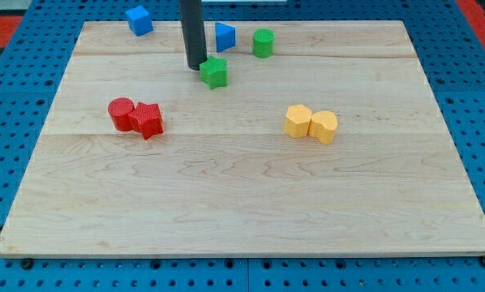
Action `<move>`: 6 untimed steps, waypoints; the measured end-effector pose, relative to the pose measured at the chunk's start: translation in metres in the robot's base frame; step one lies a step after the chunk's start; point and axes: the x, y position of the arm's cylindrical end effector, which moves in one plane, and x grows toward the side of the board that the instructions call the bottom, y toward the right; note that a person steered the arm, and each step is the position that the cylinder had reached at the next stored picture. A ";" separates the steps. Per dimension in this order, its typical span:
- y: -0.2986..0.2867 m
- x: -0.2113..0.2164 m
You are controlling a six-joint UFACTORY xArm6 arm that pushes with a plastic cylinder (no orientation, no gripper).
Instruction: Push the green circle to the top of the green star
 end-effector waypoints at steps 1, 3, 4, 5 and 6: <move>0.036 -0.010; 0.085 -0.003; 0.141 -0.004; 0.183 -0.029; 0.171 -0.065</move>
